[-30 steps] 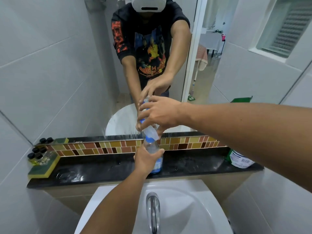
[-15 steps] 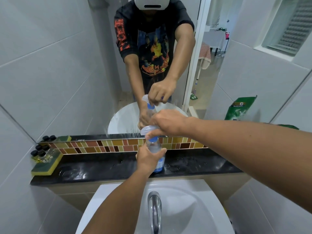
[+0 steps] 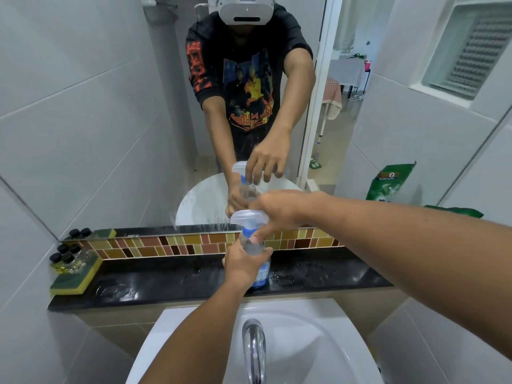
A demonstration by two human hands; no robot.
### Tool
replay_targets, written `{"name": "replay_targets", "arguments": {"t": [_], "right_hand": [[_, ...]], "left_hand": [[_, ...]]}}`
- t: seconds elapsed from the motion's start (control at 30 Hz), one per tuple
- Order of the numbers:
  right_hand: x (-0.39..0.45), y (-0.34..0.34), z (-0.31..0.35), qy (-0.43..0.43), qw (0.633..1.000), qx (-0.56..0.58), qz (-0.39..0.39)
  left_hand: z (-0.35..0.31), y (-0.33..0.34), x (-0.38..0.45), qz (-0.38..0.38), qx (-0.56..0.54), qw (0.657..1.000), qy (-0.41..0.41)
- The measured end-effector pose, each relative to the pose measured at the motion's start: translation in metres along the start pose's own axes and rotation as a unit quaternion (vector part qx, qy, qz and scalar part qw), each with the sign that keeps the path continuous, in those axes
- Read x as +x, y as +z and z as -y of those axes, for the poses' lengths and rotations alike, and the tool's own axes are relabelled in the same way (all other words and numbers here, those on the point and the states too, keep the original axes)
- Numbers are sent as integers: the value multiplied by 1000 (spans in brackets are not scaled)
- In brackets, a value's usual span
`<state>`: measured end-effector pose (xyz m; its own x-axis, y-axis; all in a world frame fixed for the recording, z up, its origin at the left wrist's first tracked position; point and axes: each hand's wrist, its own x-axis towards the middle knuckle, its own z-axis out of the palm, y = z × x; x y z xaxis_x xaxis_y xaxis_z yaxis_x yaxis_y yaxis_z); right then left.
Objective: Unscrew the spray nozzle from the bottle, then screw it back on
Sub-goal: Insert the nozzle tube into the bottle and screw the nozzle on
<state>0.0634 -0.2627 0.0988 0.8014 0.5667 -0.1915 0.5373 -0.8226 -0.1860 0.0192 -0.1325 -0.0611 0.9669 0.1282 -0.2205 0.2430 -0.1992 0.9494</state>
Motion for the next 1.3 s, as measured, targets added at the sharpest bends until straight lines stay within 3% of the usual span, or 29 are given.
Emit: {"name": "replay_targets", "arguments": {"t": [0.43, 1.07, 1.3], "right_hand": [[-4, 32, -11, 27, 984, 145, -99], [-5, 32, -7, 40, 975, 199, -86], [-25, 46, -24, 65, 939, 331, -60]], "left_hand": [[1, 1, 2, 3, -1, 1000, 4], [5, 1, 3, 4, -12, 1000, 2], [5, -5, 3, 45, -19, 998, 25]]}}
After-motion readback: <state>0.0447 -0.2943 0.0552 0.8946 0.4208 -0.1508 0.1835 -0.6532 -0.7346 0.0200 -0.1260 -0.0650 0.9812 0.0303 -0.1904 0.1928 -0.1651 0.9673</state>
